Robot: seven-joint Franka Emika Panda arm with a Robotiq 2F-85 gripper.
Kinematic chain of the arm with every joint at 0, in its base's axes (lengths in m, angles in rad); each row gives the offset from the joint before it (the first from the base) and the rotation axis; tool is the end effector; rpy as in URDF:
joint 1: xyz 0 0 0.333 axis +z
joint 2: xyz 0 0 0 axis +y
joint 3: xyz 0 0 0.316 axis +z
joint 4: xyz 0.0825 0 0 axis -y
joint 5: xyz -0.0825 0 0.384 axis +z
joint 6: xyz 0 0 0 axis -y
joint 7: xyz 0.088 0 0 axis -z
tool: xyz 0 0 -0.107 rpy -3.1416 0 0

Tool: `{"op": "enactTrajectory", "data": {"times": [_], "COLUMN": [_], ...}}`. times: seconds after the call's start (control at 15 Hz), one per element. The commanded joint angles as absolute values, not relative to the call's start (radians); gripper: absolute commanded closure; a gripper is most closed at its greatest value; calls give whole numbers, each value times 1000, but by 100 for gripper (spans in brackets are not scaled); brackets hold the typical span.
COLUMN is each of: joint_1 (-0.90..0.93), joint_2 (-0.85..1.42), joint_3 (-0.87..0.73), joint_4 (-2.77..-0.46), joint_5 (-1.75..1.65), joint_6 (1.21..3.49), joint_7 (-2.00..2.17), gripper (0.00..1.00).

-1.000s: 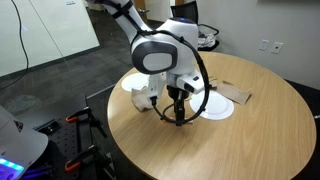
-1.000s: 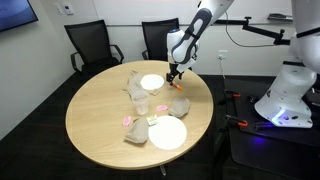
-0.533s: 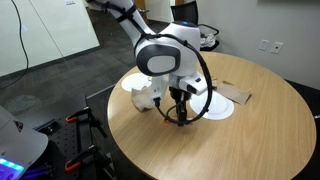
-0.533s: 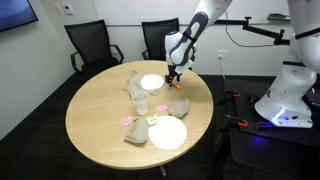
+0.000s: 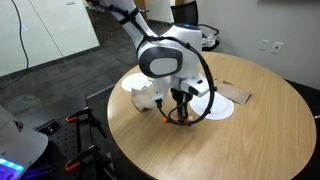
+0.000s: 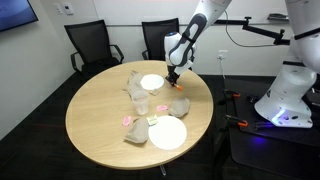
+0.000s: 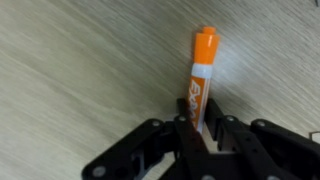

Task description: Put the orange marker in the cup

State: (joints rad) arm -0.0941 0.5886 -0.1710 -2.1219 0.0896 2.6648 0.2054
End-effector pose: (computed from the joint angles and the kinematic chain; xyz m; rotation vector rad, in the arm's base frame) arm 0.5429 -0.1535 0.1296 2.9812 -0.8000 -0.0554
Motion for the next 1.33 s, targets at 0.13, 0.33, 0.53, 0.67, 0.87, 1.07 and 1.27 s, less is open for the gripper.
{"op": "enactTrajectory", "data": {"times": [0.13,0.33,0.53,0.67,0.87,1.07,1.27], "joint_1": [-89,-87,-81,-77,-68,-55,-47], "joint_2": [591,537,467,411,328,249,190], "joint_3": [-179,-174,-170,-168,-165,-160,-146], "joint_4": [-2097,-2119,-2139,-2143,-2136,-2120,-2103], "joint_5": [87,81,67,56,24,-27,-74], "joint_6": [2644,2620,2576,2521,2419,2313,2249], "joint_7": [228,211,193,189,185,190,183], "gripper": [95,95,95,95,95,95,95]}}
